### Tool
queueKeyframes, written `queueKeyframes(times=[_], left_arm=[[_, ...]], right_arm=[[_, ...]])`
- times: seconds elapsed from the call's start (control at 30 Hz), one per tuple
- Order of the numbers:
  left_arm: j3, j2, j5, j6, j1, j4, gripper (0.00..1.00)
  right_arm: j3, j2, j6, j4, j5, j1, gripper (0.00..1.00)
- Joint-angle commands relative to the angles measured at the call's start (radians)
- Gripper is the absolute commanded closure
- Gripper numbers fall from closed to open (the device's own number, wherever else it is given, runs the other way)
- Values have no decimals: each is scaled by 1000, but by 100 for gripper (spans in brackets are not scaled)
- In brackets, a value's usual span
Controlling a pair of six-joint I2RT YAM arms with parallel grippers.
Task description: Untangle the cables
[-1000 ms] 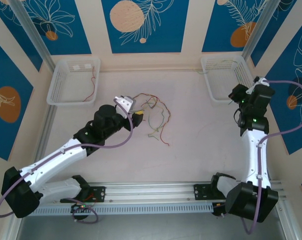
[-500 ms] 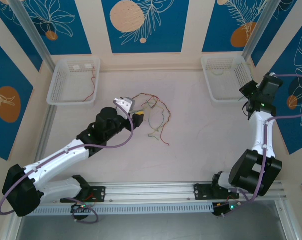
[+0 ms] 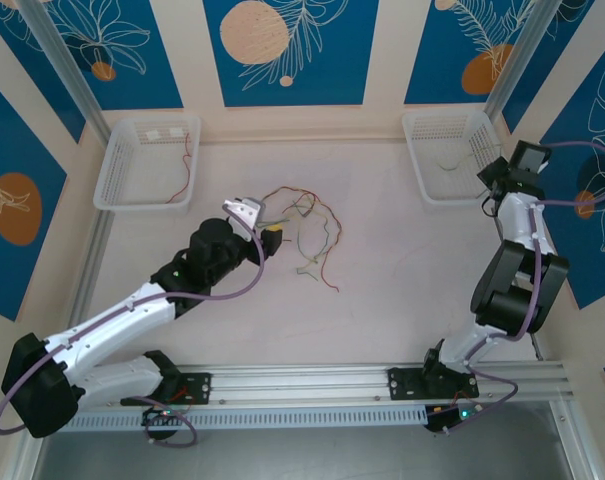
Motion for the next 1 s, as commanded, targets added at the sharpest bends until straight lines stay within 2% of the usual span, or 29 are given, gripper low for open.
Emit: queueKeyframes(times=[0.0,0.07,0.2,0.37,0.57,0.67,0.8,0.87,0.93,0.97], left_arm=[[-17,-21,-22,-8,-8,-1,40],[-23,-20,-26,-12,-9,-3,40],[-36,-26,-34,-15,-9,3,40],[-39,-36,-43,-5,-8,0,40],[-43,-39,-57,7,-9,-12,40],[-44,-43,-63,6,-8,-16,40],[-43,-41,-71,7,-8,-18,39],[-44,-39,-69,9,-9,-14,39],[-43,-31,-68,8,-9,-9,39],[-41,-27,-69,7,-8,-9,39]], right_arm=[[43,57,-2,85,-135,7,100],[54,82,-1,119,-175,14,100],[95,145,-2,132,-158,26,100],[142,233,-2,126,-180,29,88],[203,322,-23,71,-180,33,82],[190,306,-28,54,-124,38,79],[218,287,-61,-25,-53,41,68],[244,278,-71,-87,-5,45,57],[243,251,-87,-119,51,51,52],[237,232,-94,-125,85,56,47]])
